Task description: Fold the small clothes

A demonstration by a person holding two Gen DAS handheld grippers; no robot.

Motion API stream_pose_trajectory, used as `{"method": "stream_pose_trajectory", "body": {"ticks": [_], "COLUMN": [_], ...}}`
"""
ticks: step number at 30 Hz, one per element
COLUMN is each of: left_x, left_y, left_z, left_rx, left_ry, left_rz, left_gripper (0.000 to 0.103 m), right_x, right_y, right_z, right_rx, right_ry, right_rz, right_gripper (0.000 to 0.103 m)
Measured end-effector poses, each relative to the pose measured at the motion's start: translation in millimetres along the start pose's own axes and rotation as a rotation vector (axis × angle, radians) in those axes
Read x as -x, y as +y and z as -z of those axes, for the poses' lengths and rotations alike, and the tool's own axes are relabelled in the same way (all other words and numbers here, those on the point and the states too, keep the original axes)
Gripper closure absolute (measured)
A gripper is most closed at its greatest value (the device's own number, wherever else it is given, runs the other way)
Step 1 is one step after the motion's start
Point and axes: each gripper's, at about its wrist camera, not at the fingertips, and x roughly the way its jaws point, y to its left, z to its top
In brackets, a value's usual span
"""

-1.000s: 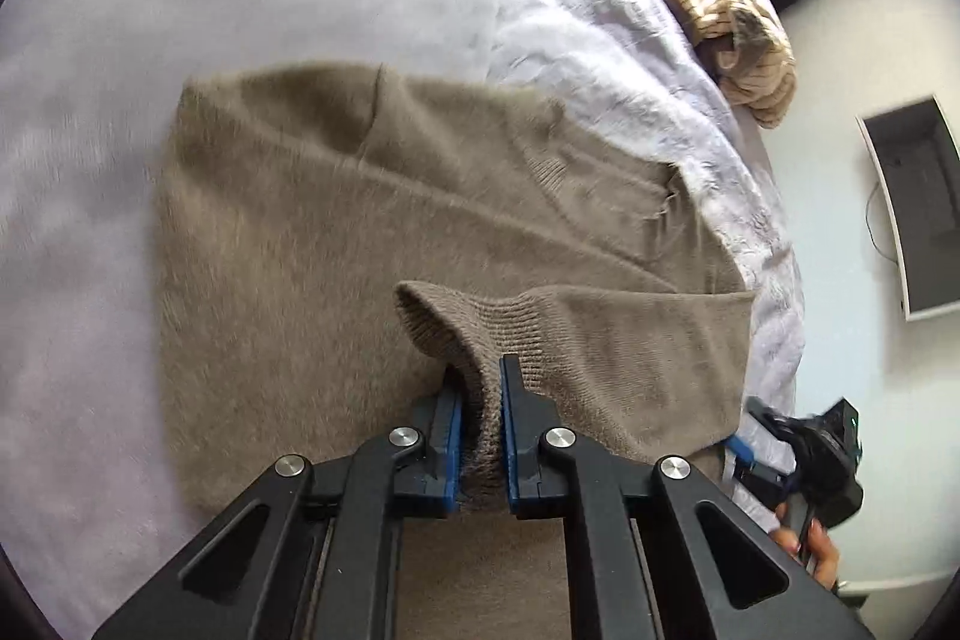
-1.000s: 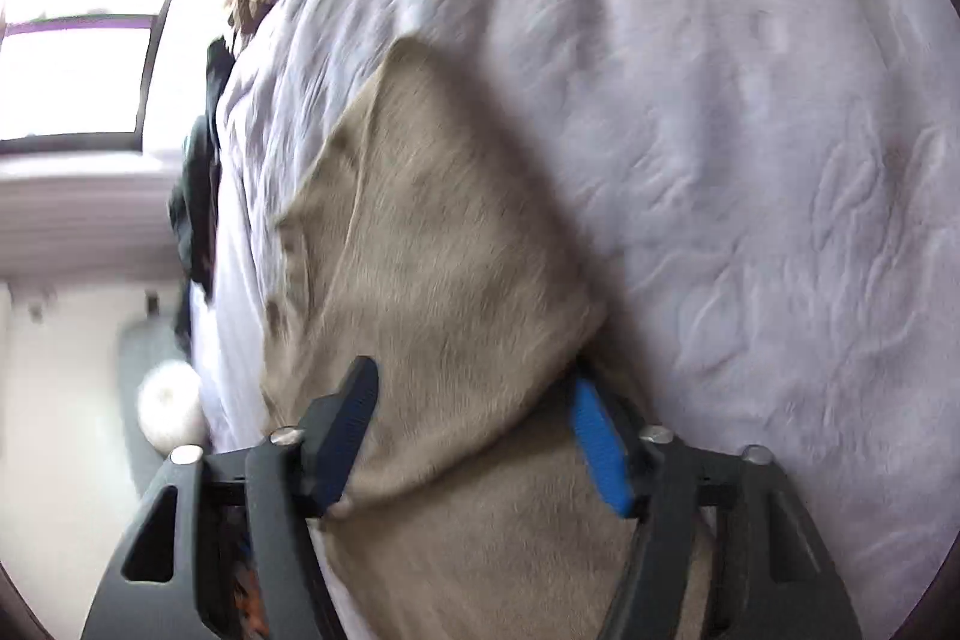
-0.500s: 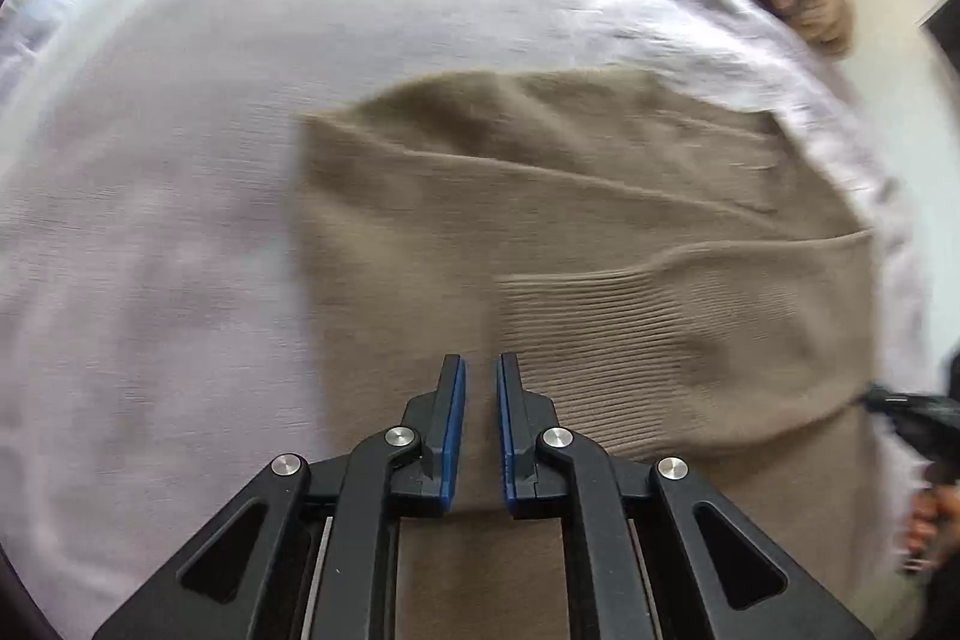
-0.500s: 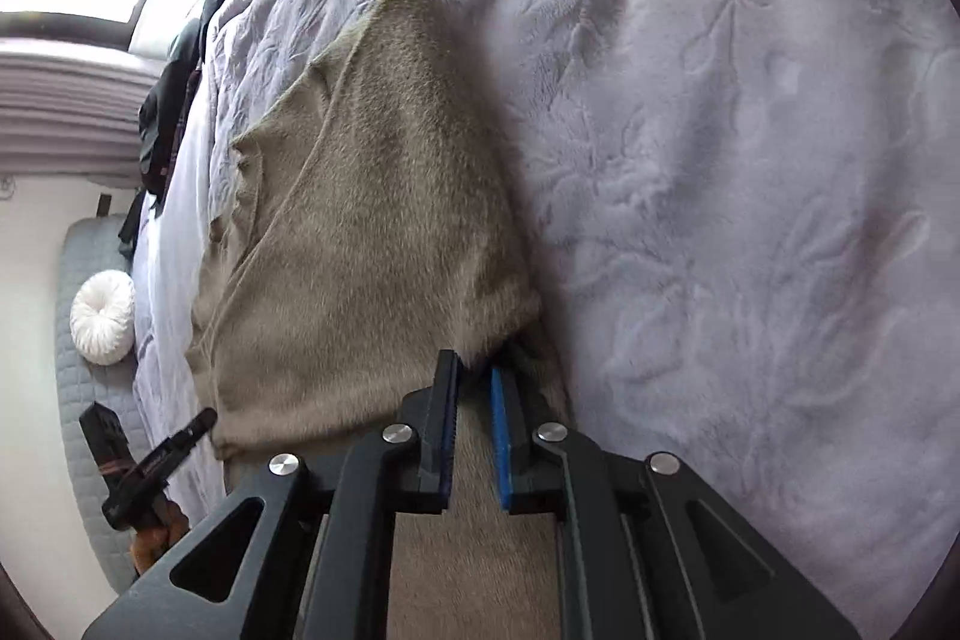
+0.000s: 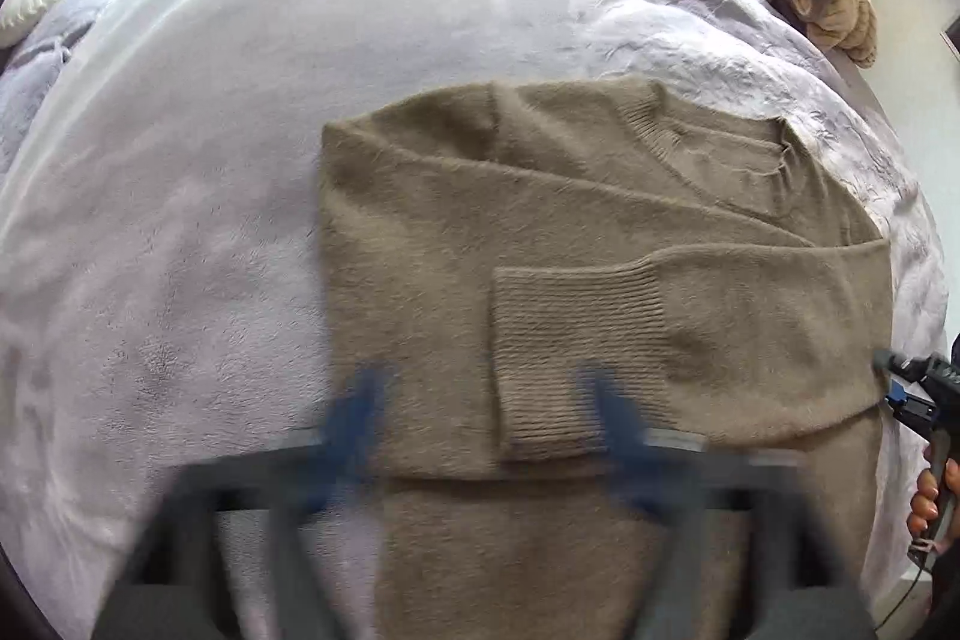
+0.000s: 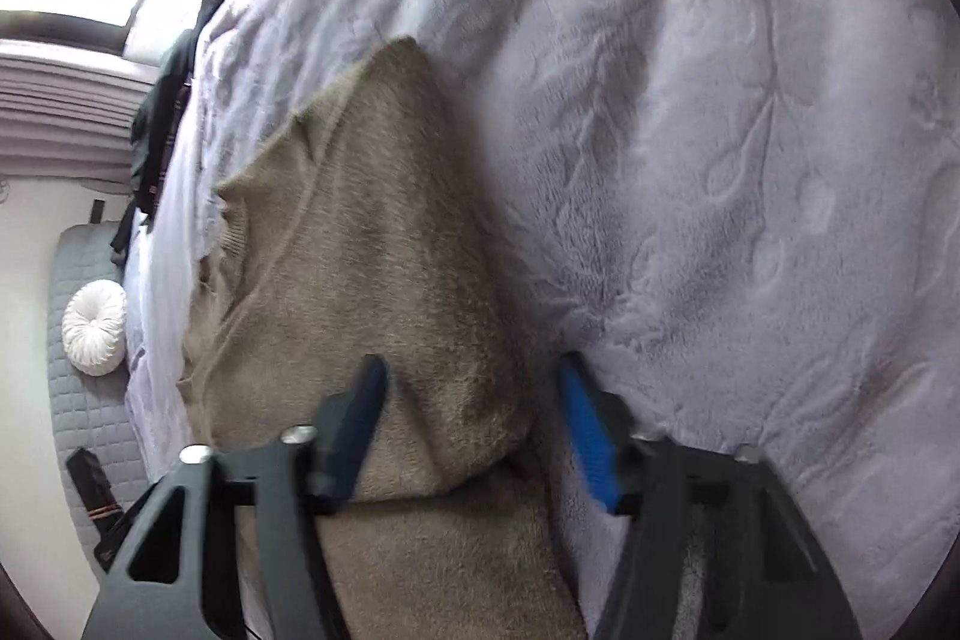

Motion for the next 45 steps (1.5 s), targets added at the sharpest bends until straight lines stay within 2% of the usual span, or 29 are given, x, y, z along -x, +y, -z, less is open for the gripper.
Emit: {"method": "stream_pose_trajectory", "body": {"ticks": [1,2,5,8,10,14,16,19,24,27,29,32,34,37,41,43,45], "left_x": [1.4,1.2,-0.4,-18.6,-36.1,-37.2,-32.4,-22.2,-6.2,-1.9,0.4,-8.6,-22.1,-27.0,-20.5,-14.5,-9.1], "left_y": [-4.1,-8.8,-19.6,-25.8,-27.1,-28.0,-27.1,-23.8,-20.6,-21.1,-18.3,-15.3,-11.8,-9.9,-8.7,-6.3,-4.6], "left_z": [0.3,-0.1,-1.9,-2.2,2.4,6.6,6.9,7.3,10.0,12.4,16.2,14.7,14.8,16.8,21.1,22.6,20.5], "left_rx": [-0.010,-0.017,-0.042,-0.063,-0.086,-0.115,-0.125,-0.119,-0.105,-0.106,-0.093,-0.053,-0.041,-0.029,-0.045,-0.021,0.000], "left_ry": [-0.006,-0.001,-0.005,0.028,0.071,0.049,0.050,0.045,0.054,0.054,0.049,0.059,0.081,0.079,0.085,0.091,0.088], "left_rz": [0.009,0.013,0.008,-0.049,-0.090,-0.096,-0.100,-0.115,-0.115,-0.105,-0.095,-0.104,-0.140,-0.127,-0.127,-0.090,-0.015], "left_gripper": [0.017,0.017,0.017,0.017,0.017,0.016,0.016,0.016,0.016,0.016,0.016,0.016,0.016,0.016,0.016,0.016,0.016], "right_x": [-1.4,1.9,20.9,20.4,9.7,3.1,9.4,21.4,36.1,38.7,34.0,24.6,16.8,7.5,9.9,15.0,22.8], "right_y": [1.7,6.0,34.3,37.3,29.1,18.1,19.1,17.2,22.4,27.0,31.2,35.4,36.6,37.6,36.2,37.7,38.7], "right_z": [0.7,1.4,4.0,1.5,-0.8,2.7,7.5,15.0,27.6,33.9,35.7,38.8,40.4,41.4,43.2,45.7,51.0], "right_rx": [0.009,0.032,0.212,0.275,0.262,0.221,0.211,0.183,0.157,0.142,0.141,0.150,0.155,0.178,0.174,0.171,0.169], "right_ry": [0.018,0.016,-0.033,-0.027,-0.003,-0.003,-0.009,-0.021,-0.035,-0.041,-0.031,-0.023,-0.013,0.005,0.008,-0.001,-0.010], "right_rz": [-0.016,-0.008,0.086,0.140,0.168,0.169,0.196,0.225,0.236,0.201,0.188,0.227,0.257,0.309,0.313,0.320,0.301], "right_gripper": [0.089,0.089,0.089,0.089,0.087,0.085,0.072,0.067,0.067,0.067,0.063,0.061,0.061,0.058,0.057,0.057,0.057]}}
